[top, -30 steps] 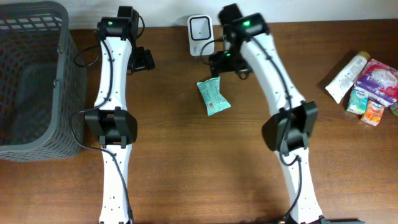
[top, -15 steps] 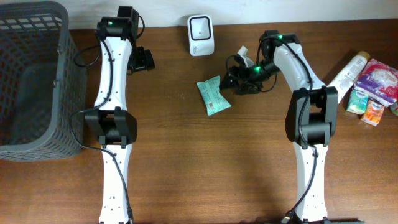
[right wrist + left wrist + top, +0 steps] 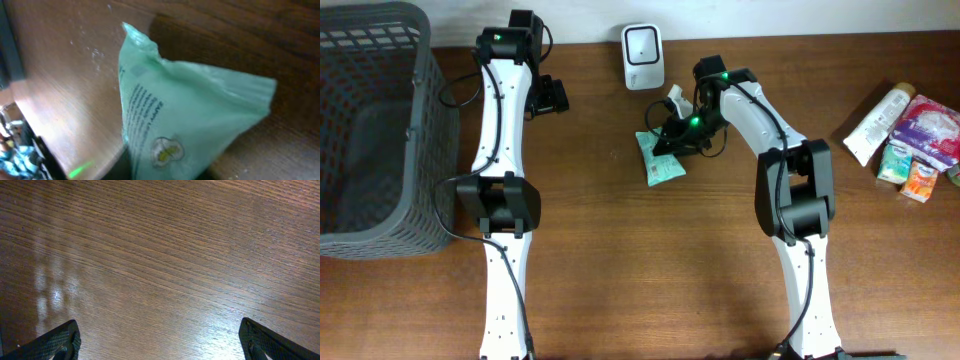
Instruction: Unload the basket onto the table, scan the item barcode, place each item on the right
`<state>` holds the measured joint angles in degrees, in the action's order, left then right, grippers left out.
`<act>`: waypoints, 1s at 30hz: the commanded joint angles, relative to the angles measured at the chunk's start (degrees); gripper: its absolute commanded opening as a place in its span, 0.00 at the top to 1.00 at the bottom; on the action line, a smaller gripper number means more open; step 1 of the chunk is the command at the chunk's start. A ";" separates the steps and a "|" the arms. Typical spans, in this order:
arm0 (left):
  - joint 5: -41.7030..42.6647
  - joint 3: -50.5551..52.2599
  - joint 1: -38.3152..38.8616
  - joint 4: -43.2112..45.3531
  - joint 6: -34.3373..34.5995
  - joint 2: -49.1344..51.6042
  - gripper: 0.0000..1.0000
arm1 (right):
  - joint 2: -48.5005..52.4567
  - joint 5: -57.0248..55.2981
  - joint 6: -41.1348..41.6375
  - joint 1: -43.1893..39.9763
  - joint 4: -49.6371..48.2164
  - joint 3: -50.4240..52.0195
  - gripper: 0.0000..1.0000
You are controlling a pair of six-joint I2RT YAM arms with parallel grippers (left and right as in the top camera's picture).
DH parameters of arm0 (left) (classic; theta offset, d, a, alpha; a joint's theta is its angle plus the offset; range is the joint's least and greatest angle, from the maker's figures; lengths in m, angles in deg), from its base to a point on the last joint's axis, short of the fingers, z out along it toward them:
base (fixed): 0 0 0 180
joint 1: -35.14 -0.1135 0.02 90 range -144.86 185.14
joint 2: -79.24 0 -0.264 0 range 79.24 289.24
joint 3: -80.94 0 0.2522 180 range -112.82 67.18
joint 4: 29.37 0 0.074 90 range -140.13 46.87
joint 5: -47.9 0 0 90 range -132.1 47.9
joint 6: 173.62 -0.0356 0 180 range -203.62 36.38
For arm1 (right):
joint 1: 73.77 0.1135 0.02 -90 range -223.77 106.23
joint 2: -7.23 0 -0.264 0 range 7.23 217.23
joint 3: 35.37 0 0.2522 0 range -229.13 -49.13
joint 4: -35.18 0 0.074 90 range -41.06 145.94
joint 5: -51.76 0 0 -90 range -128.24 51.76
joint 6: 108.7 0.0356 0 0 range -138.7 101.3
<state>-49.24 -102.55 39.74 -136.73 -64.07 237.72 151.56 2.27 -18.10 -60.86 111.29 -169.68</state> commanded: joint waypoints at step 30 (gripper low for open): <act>-0.66 0.20 0.11 0.07 0.59 -1.95 0.01 | 0.35 -61.88 17.38 18.38 26.88 -28.61 0.21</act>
<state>-49.24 -102.55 39.74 -136.73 -64.07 237.72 152.89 -65.68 4.88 -36.76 136.16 -195.58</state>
